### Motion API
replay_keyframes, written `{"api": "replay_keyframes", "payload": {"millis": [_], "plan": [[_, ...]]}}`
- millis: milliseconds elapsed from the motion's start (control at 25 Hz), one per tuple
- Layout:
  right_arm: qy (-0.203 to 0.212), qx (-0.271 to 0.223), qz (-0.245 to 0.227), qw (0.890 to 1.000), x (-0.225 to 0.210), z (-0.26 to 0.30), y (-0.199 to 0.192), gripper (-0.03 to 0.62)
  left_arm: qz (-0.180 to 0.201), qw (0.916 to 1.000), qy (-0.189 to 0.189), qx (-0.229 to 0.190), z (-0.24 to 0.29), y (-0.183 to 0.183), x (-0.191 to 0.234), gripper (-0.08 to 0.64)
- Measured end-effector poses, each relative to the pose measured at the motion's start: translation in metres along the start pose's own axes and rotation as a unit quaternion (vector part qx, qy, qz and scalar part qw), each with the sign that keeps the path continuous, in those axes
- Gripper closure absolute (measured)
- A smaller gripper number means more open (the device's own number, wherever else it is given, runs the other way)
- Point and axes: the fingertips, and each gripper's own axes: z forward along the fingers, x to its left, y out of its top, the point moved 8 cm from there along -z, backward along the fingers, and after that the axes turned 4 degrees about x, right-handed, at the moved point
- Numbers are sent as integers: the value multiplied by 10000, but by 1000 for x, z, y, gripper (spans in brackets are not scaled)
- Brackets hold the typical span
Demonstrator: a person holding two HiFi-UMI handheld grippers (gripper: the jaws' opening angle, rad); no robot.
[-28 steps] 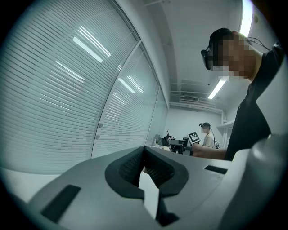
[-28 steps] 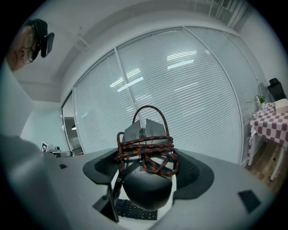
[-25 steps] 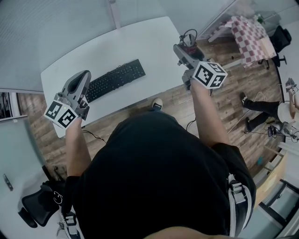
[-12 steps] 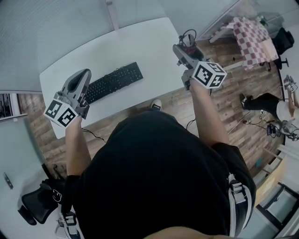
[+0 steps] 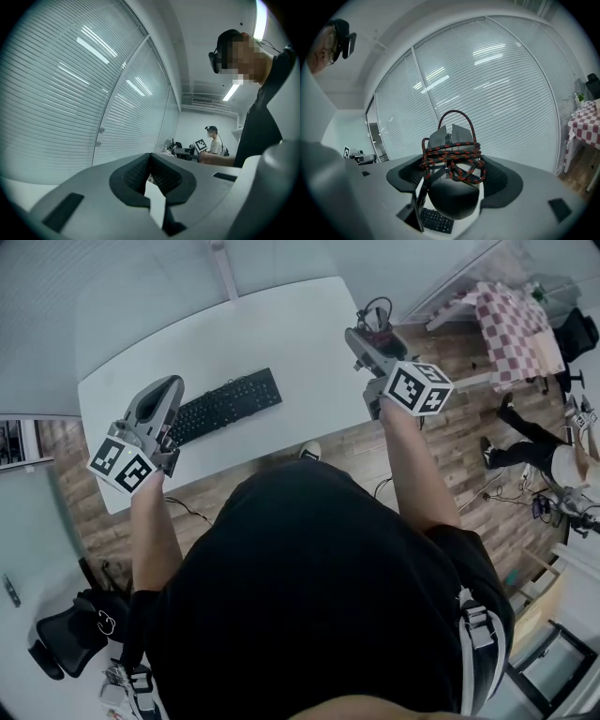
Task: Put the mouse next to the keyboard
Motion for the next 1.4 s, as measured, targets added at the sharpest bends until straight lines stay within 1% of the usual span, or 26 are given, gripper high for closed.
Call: {"api": "replay_keyframes", "payload": {"millis": [240, 560, 760, 1000, 1240, 1400], "plan": [[160, 83, -43, 9998, -27, 9, 15, 199, -17, 9999, 102, 4, 30, 5, -8, 538], [329, 133, -88, 9993, -47, 16, 26, 199, -10, 9997, 247, -31, 48, 8, -18, 538], [461, 231, -97, 9986, -67, 23, 32, 199, -33, 9994, 335, -54, 70, 9, -25, 538], [594, 297, -129, 9977, -78, 35, 39, 199, -64, 9989, 450, -70, 81, 9, -25, 538], [710, 307, -167, 9969, -91, 42, 44, 199, -15, 9985, 534, -109, 95, 10, -29, 538], [775, 341, -180, 9962, -93, 45, 45, 199, -13, 9981, 610, -89, 96, 8, -34, 538]]}}
